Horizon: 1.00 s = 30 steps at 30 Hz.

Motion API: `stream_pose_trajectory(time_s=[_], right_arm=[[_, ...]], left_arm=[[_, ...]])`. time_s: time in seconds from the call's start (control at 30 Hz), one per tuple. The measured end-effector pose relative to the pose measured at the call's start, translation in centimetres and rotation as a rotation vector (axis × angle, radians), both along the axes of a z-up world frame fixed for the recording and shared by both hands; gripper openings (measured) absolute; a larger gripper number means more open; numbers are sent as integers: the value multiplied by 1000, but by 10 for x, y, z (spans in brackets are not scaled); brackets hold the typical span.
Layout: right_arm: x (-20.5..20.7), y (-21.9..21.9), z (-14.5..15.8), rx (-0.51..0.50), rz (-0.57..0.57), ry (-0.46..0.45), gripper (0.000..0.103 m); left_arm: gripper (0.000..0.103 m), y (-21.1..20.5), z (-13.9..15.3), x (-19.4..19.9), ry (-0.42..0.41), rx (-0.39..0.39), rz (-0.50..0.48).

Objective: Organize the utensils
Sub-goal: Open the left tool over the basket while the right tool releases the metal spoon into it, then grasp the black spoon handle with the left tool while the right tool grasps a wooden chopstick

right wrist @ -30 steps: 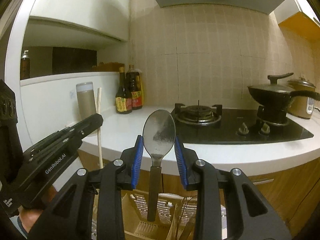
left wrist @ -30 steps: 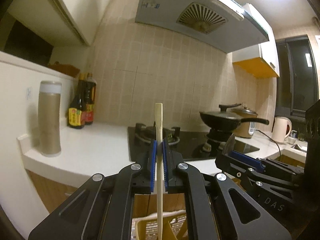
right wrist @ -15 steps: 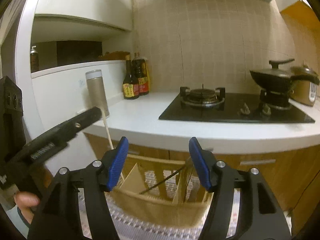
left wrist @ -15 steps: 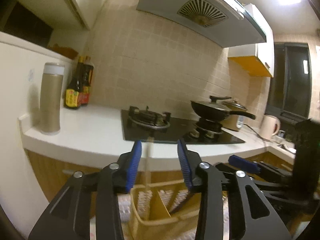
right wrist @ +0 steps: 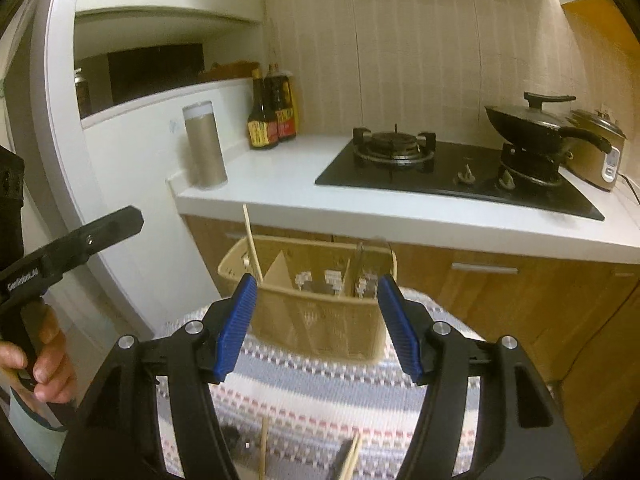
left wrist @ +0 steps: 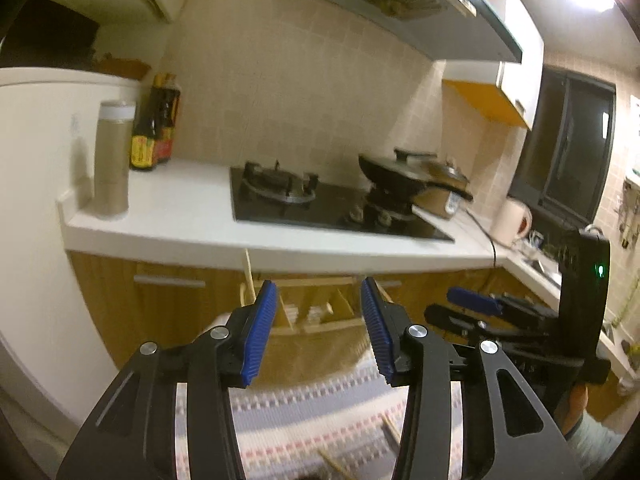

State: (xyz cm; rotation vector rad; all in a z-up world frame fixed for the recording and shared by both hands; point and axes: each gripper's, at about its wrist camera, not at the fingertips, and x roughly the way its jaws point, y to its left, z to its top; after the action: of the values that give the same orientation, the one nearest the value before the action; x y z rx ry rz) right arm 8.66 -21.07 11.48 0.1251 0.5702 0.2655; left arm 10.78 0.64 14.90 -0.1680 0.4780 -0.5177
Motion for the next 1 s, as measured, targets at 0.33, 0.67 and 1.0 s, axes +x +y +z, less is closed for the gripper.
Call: stream_pose_trajectory(time_s=[0.33,0.67,1.0], right_arm=[[-9,10,-44,-52,66,228,59],[-6,46,-121,-49,245,566,42],[-5,83,-166,-95,332,728,36]], left_arm=[[42,-4,-80,-4,387,68,-139],[42,-23,-170,-4,670,273,-220],[42,-55,-196,-14,655,458,-245]])
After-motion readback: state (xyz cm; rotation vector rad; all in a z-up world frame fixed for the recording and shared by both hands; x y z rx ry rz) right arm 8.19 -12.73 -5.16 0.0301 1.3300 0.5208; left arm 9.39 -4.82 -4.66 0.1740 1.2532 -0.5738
